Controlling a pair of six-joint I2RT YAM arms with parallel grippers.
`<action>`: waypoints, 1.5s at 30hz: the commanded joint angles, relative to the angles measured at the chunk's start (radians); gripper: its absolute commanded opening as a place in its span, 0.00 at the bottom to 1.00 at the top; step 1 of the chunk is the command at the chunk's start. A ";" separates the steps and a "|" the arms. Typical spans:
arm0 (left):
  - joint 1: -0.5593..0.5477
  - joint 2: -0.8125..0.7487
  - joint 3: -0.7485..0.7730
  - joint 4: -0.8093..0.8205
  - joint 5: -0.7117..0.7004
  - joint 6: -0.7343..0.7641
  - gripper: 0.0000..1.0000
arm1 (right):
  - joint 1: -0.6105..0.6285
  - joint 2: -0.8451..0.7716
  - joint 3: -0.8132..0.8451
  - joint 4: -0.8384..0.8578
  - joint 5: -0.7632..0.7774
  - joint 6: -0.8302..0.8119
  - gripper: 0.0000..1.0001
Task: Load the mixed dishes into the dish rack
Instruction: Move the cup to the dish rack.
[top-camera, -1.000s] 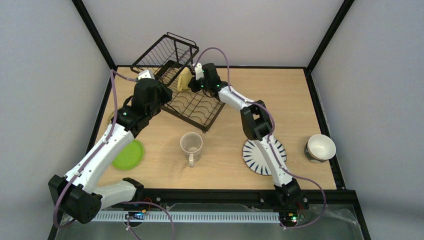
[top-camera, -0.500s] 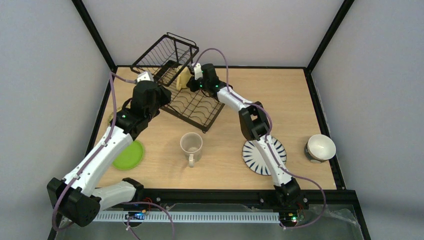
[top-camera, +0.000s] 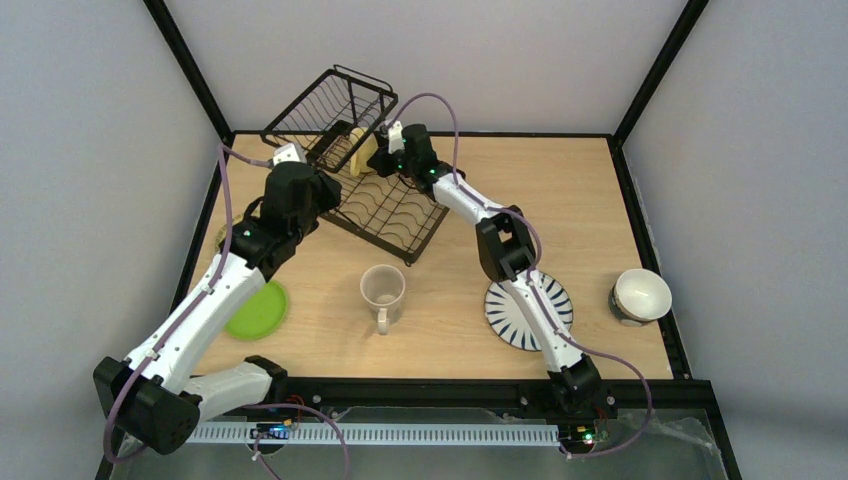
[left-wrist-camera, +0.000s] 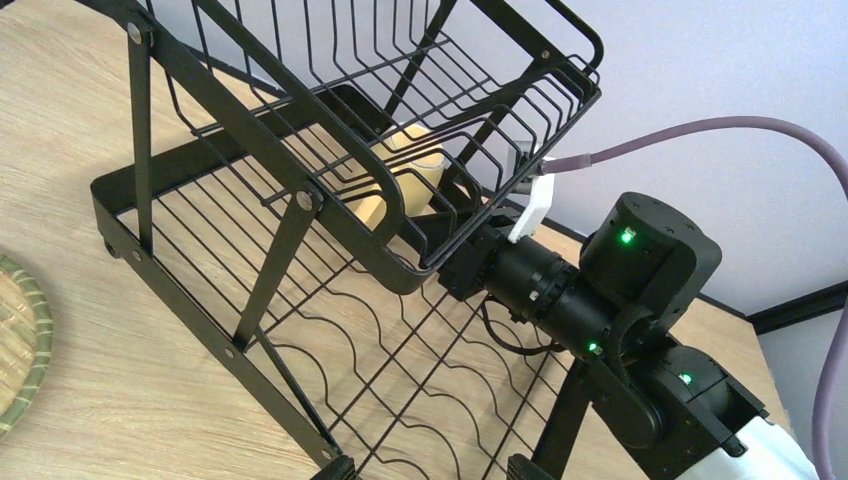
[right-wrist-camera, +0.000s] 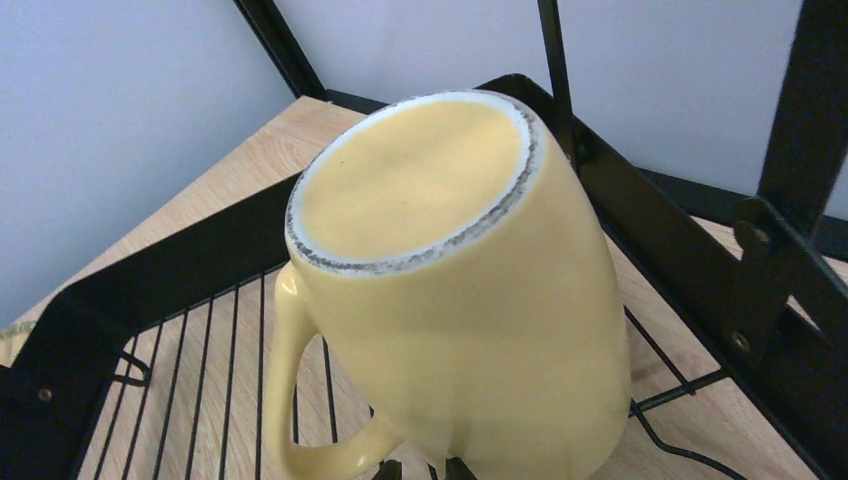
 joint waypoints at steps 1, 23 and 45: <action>-0.002 -0.018 0.000 -0.004 -0.026 0.017 0.85 | -0.008 0.052 0.049 0.071 -0.029 0.084 0.25; -0.001 -0.010 0.034 -0.029 -0.065 0.030 0.89 | -0.032 0.164 0.139 0.214 -0.098 0.305 0.47; 0.000 -0.061 0.097 -0.164 -0.003 0.001 0.92 | -0.058 -0.368 -0.252 -0.184 0.188 0.114 0.65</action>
